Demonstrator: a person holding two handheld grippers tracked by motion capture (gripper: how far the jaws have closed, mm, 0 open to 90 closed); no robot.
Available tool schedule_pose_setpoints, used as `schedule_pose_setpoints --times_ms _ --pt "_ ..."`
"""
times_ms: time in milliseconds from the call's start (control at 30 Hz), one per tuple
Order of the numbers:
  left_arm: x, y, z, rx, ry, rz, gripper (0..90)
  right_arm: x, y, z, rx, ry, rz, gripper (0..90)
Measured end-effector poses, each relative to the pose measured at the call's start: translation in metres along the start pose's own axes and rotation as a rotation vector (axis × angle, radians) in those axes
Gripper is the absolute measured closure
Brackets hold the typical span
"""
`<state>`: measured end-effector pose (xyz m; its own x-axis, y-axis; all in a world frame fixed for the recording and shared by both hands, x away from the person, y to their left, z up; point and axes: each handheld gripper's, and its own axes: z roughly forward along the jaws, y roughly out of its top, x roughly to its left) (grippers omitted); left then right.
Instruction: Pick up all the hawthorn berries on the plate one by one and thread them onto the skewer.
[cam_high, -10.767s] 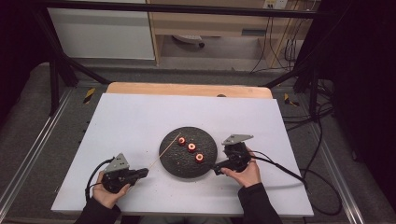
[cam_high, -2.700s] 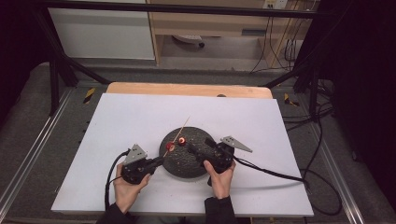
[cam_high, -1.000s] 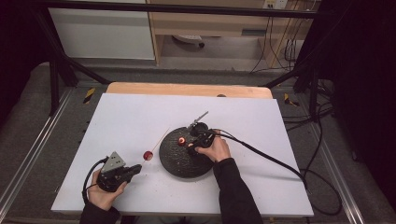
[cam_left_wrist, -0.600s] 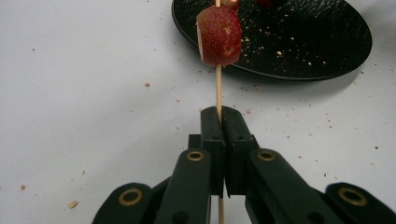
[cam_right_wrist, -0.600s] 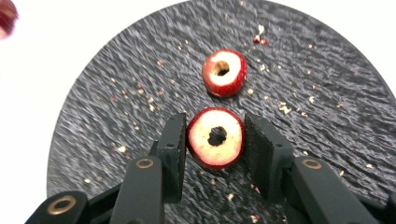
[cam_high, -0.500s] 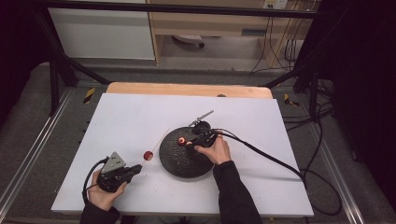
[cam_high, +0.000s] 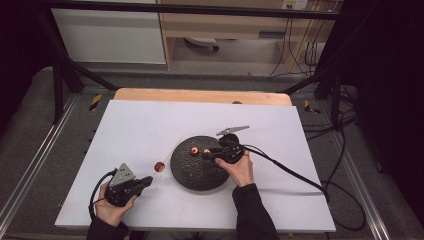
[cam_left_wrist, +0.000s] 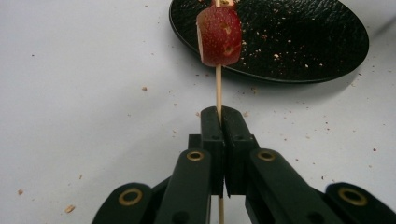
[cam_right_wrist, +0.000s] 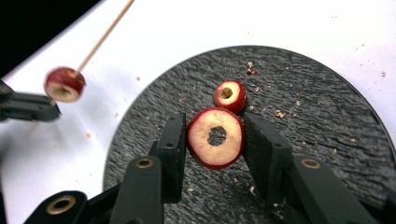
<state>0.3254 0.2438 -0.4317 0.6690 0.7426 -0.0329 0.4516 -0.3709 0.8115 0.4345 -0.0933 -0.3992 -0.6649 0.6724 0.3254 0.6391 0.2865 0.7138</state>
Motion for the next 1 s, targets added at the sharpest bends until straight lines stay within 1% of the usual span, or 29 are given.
schedule_pose_setpoints --times_ms 167,233,300,367,433,533,600,633,833,867,900,1000 --pt "-0.002 0.000 0.001 -0.003 -0.001 0.003 88.2 -0.001 -0.016 -0.008 -0.112 0.017 0.065 61.3" --pt "-0.002 0.000 0.001 -0.006 0.000 0.005 88.2 -0.001 -0.022 -0.011 -0.172 0.027 0.096 61.3" --pt "-0.003 0.001 0.002 -0.006 0.000 0.005 88.2 0.000 -0.028 -0.013 -0.233 0.028 0.136 61.3" --pt "-0.004 0.001 0.002 -0.007 -0.002 0.007 88.3 0.001 -0.033 -0.014 -0.290 0.035 0.164 61.3" --pt "-0.006 0.001 0.003 -0.012 -0.002 0.010 88.2 0.004 -0.039 -0.014 -0.342 0.055 0.195 61.3" --pt "-0.007 0.002 0.003 -0.015 -0.003 0.012 88.2 0.007 -0.044 -0.012 -0.392 0.060 0.212 61.3" --pt "-0.008 0.002 0.004 -0.018 -0.002 0.013 88.2 0.009 -0.047 -0.010 -0.413 0.063 0.224 61.3" --pt "-0.009 0.002 0.004 -0.020 -0.003 0.012 88.2 0.011 -0.048 -0.008 -0.425 0.065 0.238 61.3" --pt "-0.011 0.003 0.005 -0.026 -0.004 0.014 88.1 0.015 -0.053 -0.003 -0.500 0.061 0.269 61.4" --pt "-0.012 0.003 0.006 -0.029 -0.005 0.012 88.1 0.016 -0.054 -0.003 -0.507 0.059 0.281 61.4" --pt "-0.013 0.003 0.006 -0.031 -0.003 0.013 88.1 0.016 -0.055 -0.001 -0.518 0.057 0.280 61.4" --pt "-0.014 0.004 0.006 -0.040 -0.004 0.013 88.1 0.017 -0.056 0.000 -0.538 0.051 0.299 61.4"
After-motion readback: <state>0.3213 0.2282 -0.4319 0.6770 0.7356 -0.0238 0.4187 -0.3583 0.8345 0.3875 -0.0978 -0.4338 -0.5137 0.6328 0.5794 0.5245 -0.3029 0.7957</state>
